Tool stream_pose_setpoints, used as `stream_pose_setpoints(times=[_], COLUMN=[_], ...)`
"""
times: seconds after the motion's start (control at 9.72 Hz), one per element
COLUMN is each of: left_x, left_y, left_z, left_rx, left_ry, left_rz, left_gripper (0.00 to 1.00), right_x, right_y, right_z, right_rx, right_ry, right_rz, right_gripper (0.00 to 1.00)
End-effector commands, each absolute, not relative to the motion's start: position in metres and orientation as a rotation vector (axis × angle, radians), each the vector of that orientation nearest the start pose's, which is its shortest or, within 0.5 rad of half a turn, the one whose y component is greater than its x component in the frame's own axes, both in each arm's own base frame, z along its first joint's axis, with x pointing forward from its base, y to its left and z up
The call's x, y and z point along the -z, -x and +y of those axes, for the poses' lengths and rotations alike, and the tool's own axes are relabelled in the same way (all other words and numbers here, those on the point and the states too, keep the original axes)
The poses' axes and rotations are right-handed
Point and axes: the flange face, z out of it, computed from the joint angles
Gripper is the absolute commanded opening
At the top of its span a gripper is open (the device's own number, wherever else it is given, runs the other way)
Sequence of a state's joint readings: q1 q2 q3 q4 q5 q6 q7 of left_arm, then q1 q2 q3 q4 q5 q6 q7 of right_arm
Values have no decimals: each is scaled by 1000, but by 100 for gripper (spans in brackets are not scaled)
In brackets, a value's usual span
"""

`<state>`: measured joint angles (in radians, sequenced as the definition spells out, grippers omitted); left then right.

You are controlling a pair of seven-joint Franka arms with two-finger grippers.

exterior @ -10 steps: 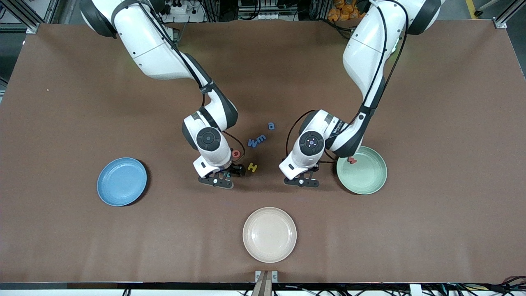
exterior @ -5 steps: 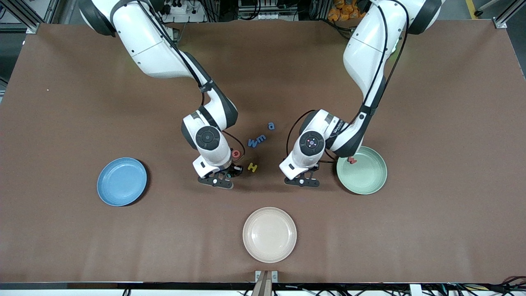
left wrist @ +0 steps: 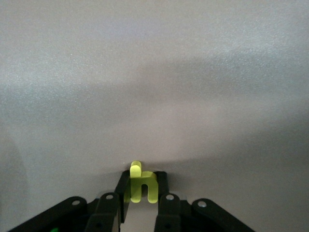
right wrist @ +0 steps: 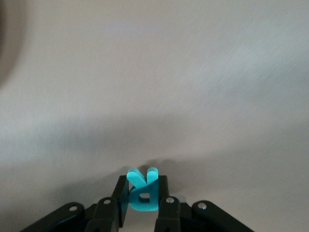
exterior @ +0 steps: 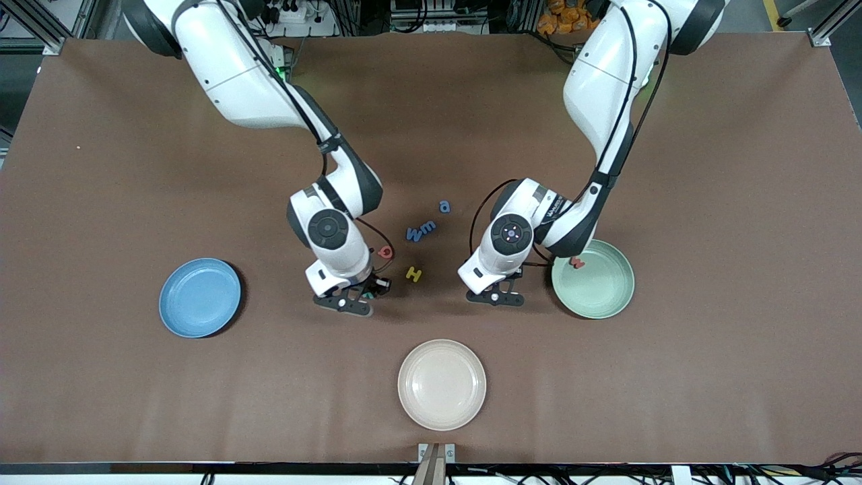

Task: Sort uppercase to blue plate, lowercase to green plate
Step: 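Place the h on the green plate while the right gripper drops R on blue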

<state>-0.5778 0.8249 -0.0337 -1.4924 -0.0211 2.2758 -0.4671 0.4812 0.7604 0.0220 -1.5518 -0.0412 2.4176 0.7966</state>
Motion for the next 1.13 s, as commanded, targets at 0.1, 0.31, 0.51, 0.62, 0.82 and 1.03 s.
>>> stream_pose_setpoints(times=[0.1,0.31,0.51,0.62,0.82,1.03], left_x=[-185,-205,-226,-233,-246,-251], left_y=[-594,-612,-620,-630,-644,-660], left_z=[-378,-339,-310,-285,-239,-184], left_rx=[-136,-182,-259,-277,-319,-333], left_ry=[3100,3063,3035,3025,3017,3028], left_rz=[215,270,274,304,434,551], left_gripper=[7,3,0,0,0,0], right_x=[-255,-263,-258,-258,-258,-250], right_y=[-653,-656,-651,-646,-638,-626], right_z=[280,220,159,137,90,35], right_rx=[134,108,66,51,39,55], right_ry=[3062,3099,3133,3150,3188,3191], right_rz=[481,428,330,297,206,82], right_gripper=[0,0,0,0,0,0])
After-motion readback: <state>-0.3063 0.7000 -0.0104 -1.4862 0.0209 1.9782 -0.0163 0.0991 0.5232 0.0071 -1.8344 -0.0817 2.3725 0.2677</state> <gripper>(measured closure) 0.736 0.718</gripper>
